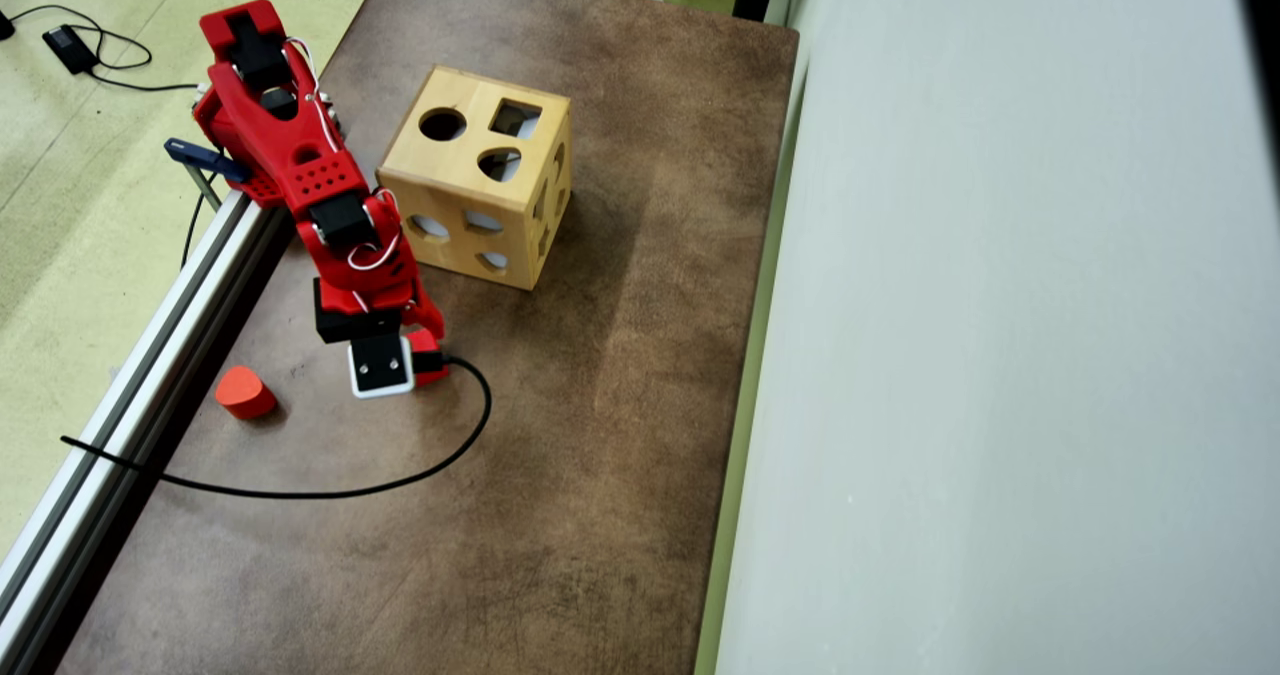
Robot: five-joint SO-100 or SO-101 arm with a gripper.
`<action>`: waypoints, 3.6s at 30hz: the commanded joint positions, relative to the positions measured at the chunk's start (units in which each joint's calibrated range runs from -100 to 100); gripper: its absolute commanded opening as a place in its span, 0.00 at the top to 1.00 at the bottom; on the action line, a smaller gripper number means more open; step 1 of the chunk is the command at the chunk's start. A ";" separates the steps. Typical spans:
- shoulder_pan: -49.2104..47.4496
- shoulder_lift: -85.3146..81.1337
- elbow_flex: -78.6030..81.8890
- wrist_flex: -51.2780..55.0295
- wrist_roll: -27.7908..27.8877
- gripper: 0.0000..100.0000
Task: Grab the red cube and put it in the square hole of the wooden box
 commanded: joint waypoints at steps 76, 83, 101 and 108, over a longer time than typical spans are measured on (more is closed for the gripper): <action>-3.21 -4.58 -6.76 3.50 -9.08 0.98; -3.65 -21.40 -7.48 15.56 -18.61 0.98; -26.39 -46.96 -7.66 30.76 -37.61 0.98; -36.71 -44.07 -7.66 30.04 -43.47 0.98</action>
